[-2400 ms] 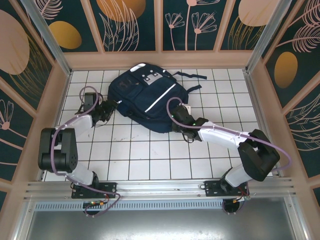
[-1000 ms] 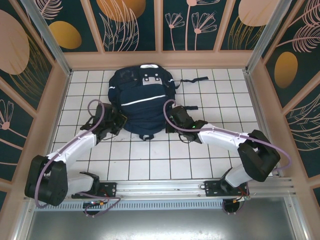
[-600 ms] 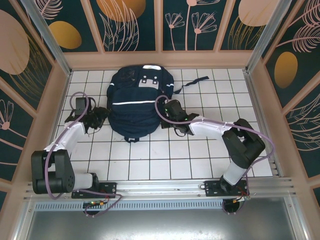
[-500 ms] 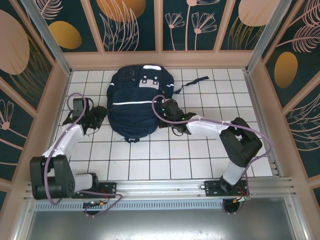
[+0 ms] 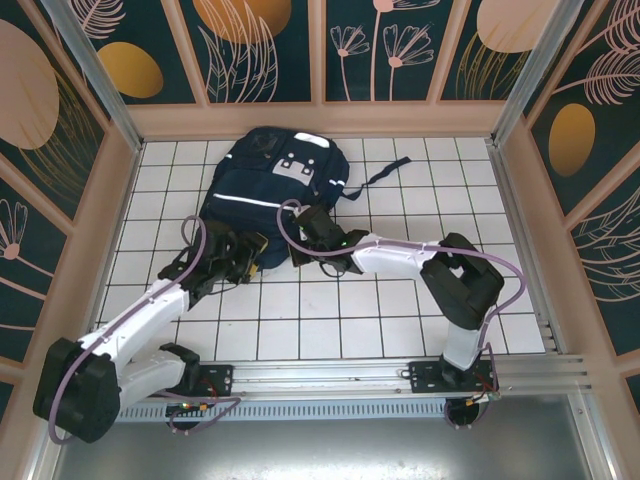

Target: Pack the student bag

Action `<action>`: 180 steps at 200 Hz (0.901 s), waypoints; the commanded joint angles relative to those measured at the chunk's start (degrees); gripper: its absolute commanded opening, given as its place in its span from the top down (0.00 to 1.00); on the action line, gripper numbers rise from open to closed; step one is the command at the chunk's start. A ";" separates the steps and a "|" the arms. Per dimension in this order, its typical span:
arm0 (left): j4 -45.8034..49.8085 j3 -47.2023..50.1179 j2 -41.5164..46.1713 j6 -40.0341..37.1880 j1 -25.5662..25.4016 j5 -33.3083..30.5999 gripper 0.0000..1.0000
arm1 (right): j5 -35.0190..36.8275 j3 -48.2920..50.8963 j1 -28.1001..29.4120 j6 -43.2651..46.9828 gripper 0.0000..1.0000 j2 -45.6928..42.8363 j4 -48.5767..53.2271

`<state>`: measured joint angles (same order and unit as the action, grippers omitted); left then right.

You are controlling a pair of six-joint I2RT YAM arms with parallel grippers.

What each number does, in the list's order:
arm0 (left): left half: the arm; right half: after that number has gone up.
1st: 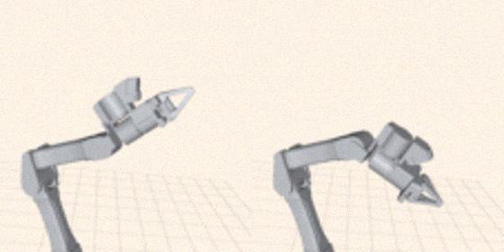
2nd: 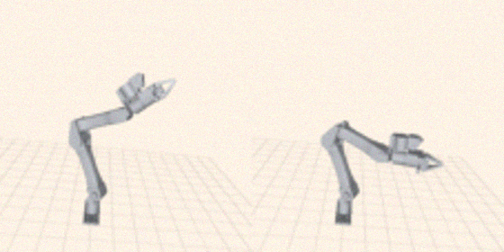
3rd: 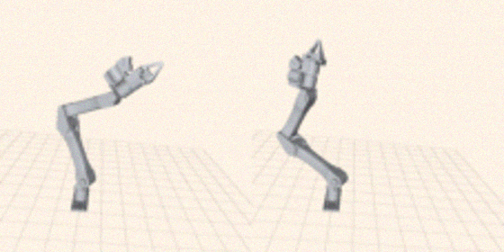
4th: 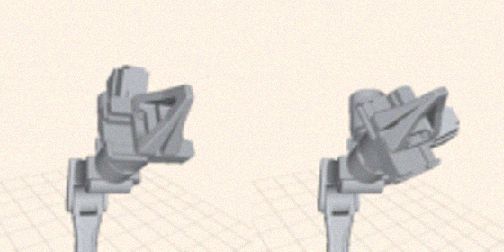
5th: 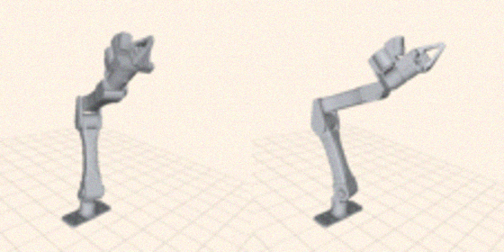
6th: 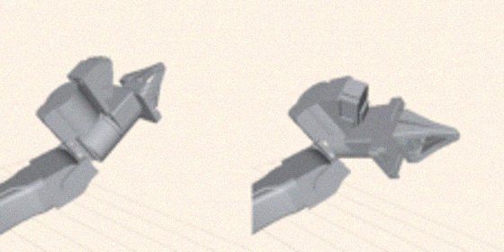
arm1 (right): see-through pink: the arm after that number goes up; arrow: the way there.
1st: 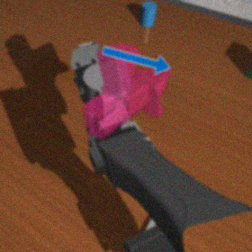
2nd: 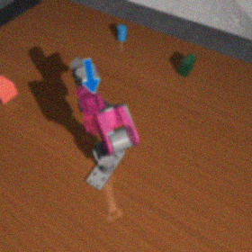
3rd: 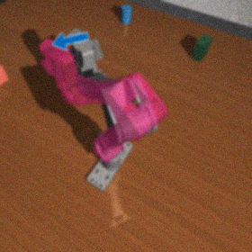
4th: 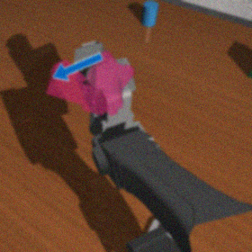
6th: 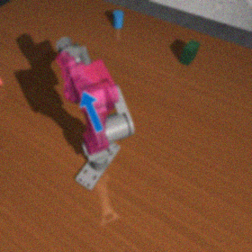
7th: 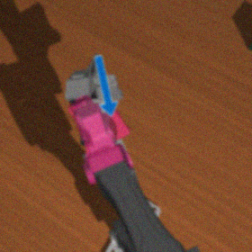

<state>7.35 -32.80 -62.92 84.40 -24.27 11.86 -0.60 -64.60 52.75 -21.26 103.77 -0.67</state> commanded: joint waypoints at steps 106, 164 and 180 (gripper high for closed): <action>2.95 -2.16 -2.64 0.76 -0.71 -19.11 1.00 | 5.64 -1.38 0.51 3.06 1.00 -1.62 0.14; 15.00 -6.93 6.18 -5.40 2.29 -21.71 1.00 | 9.66 2.56 -14.16 5.61 1.00 -1.11 -3.11; 16.69 -8.25 6.73 -6.47 2.43 -21.78 1.00 | 10.96 0.99 -17.83 5.22 1.00 0.80 -3.48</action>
<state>16.88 -37.26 -58.83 82.06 -23.51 -3.68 1.74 -62.72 41.60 -16.62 103.68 -3.31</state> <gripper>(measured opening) 0.049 0.062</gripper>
